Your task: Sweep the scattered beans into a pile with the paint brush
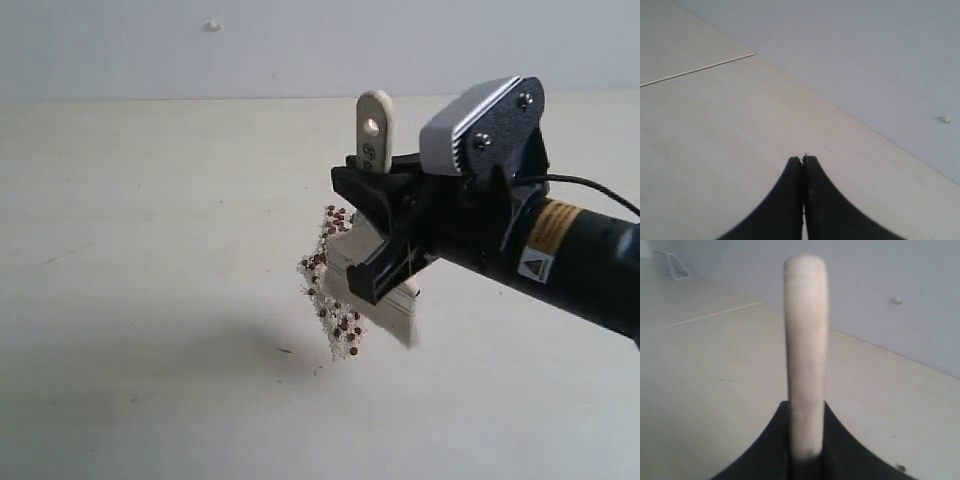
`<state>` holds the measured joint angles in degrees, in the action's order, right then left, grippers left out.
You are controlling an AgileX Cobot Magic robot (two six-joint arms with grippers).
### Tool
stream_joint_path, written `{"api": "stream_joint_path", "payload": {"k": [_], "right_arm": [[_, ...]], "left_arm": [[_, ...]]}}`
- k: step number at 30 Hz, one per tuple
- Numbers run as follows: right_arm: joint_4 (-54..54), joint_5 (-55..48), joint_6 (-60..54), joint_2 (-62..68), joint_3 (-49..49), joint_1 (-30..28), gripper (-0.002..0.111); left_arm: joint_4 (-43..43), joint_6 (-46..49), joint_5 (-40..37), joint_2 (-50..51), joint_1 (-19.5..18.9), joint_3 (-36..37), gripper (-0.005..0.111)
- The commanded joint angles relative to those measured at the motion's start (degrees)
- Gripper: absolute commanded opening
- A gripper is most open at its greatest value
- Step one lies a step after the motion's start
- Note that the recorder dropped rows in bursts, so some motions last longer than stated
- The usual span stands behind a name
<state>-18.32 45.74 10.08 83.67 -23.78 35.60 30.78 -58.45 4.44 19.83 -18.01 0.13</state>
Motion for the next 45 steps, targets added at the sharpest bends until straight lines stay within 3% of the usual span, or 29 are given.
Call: {"api": "stream_joint_path", "payload": {"k": [1, 5, 8, 21, 35, 45], "right_arm": [[-23.7, 5.7, 13.7, -1.8, 0.5, -6.2, 0.0], [-41.2, 11.0, 22.2, -1.7, 0.5, -11.2, 0.0], [-48.2, 14.5, 24.8, -1.6, 0.5, -13.8, 0.0], [-54.8, 24.1, 24.1, 11.3, -6.3, -15.4, 0.0], [-60.0, 24.2, 25.2, 26.5, -18.2, -15.5, 0.0], [-64.9, 24.2, 30.3, 28.9, -24.8, -21.5, 0.0]], "left_arm": [[-0.1, 0.0, 0.1, -0.4, -0.1, -0.1, 0.0], [-0.1, 0.0, 0.1, -0.4, -0.1, -0.1, 0.0], [-0.1, 0.0, 0.1, -0.4, -0.1, -0.1, 0.0], [-0.1, 0.0, 0.1, -0.4, -0.1, -0.1, 0.0], [-0.1, 0.0, 0.1, -0.4, -0.1, -0.1, 0.0], [-0.1, 0.0, 0.1, -0.4, -0.1, -0.1, 0.0]]}}
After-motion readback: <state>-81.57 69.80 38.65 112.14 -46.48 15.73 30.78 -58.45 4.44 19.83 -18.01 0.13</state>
